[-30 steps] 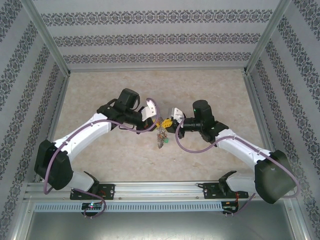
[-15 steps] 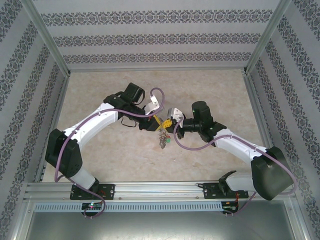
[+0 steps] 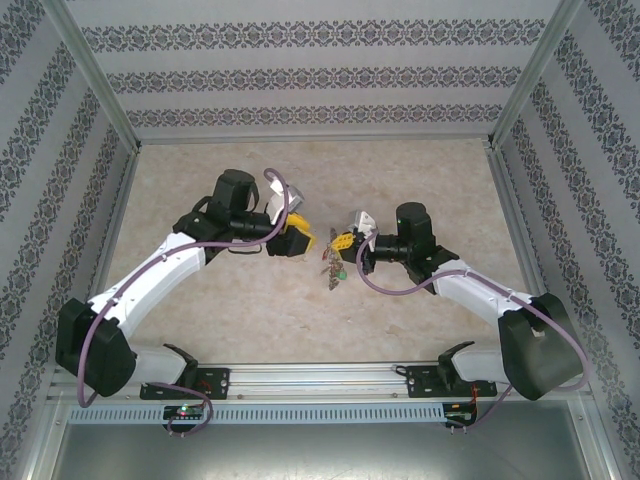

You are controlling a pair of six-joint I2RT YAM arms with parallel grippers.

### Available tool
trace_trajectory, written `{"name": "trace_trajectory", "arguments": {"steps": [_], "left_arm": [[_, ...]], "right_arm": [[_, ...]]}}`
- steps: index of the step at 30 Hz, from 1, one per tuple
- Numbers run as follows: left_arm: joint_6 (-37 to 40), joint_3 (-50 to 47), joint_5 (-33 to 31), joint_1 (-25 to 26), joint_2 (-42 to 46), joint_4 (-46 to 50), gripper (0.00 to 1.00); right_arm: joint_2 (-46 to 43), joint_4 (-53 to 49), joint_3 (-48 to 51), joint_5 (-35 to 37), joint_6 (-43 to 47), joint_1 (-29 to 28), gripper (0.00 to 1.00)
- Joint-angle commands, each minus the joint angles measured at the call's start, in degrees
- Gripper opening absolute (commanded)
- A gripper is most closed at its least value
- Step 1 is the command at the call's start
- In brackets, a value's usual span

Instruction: Put the keys on the keyring

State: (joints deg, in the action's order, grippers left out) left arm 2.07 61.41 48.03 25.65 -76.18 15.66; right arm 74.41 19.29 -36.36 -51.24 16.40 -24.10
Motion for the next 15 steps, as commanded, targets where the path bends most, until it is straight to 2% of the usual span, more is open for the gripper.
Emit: {"name": "trace_trajectory", "arguments": {"steps": [1, 7, 10, 13, 15], "left_arm": [[-9.6, -3.0, -5.8, -2.2, 0.8, -9.8, 0.57], [-13.5, -4.1, -11.7, -2.5, 0.7, -10.3, 0.61], [-20.4, -4.4, -16.5, -3.3, -0.2, -10.7, 0.69], [-26.9, -2.3, -14.7, -4.2, -3.8, -9.3, 0.74], [-28.4, 1.3, -10.4, -4.3, -7.9, -6.2, 0.74]], "right_arm": [[-0.8, 3.2, -1.5, -5.3, -0.2, 0.6, 0.0], [-1.7, 1.9, -1.9, -6.2, 1.3, 0.9, 0.0], [-2.6, -4.1, -3.2, -6.7, 6.0, 0.4, 0.0], [-3.4, -12.1, -4.8, -5.7, 12.0, -0.7, 0.0], [-3.4, -14.7, -5.3, -5.7, 14.1, -0.8, 0.0]]}}
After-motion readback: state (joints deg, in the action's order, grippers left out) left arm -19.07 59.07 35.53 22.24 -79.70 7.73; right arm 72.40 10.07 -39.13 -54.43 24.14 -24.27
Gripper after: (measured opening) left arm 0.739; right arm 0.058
